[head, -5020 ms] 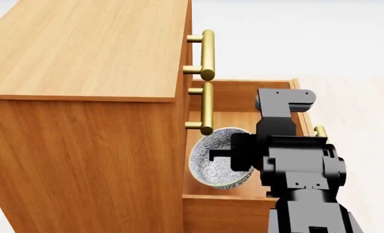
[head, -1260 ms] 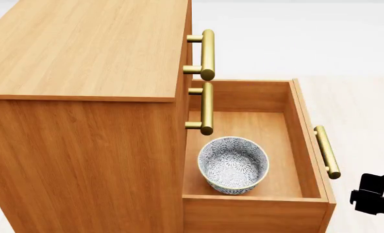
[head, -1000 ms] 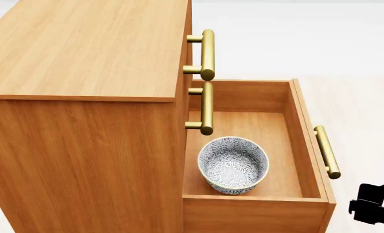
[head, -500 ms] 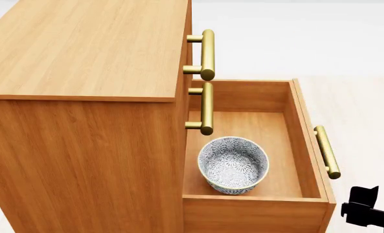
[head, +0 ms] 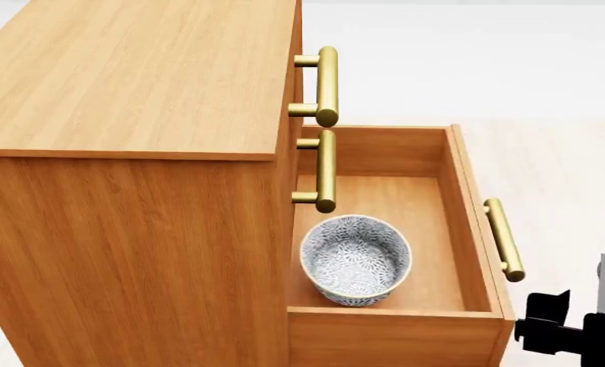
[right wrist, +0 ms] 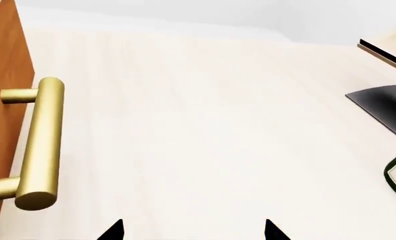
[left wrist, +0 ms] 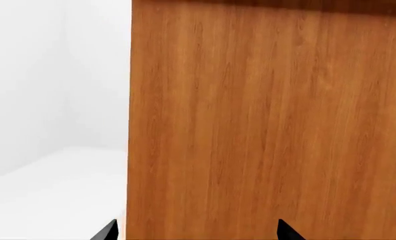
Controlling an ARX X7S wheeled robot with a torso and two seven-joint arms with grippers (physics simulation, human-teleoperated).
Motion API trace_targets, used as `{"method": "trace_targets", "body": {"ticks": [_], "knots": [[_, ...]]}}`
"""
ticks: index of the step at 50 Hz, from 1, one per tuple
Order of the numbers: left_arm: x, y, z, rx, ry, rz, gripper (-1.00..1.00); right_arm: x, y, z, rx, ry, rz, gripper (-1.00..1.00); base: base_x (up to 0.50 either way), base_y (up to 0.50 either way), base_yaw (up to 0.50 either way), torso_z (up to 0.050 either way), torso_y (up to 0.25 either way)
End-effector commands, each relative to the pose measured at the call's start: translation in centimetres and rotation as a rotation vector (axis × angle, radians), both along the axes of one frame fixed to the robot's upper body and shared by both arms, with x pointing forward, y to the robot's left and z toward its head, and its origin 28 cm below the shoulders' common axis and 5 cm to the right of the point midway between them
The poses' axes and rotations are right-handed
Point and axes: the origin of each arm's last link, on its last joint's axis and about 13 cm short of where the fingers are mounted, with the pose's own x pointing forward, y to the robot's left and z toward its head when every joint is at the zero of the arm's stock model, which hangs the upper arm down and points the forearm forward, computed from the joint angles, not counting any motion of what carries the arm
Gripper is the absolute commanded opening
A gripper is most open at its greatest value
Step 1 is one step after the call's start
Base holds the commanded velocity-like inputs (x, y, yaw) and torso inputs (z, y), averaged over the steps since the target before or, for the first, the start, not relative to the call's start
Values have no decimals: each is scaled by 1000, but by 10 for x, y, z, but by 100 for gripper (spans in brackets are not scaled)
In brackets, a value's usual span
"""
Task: Put the bowl in the bottom drawer of the cabinet and close it.
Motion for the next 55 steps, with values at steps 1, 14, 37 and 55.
{"method": "trace_targets", "body": {"ticks": [1,14,37,55], "knots": [[0,0,-1,2,0,8,100,1,9,-5,17,14,35,100,0,0,0,0,0],[0,0,0,0,0,9,100,1,15,-4,35,5,59,100,0,0,0,0,0],[1,0,0,-2,3,12,100,4,26,-5,44,4,95,100,0,0,0,0,0],[1,0,0,-6,5,12,100,9,38,-9,43,18,141,100,0,0,0,0,0]]}}
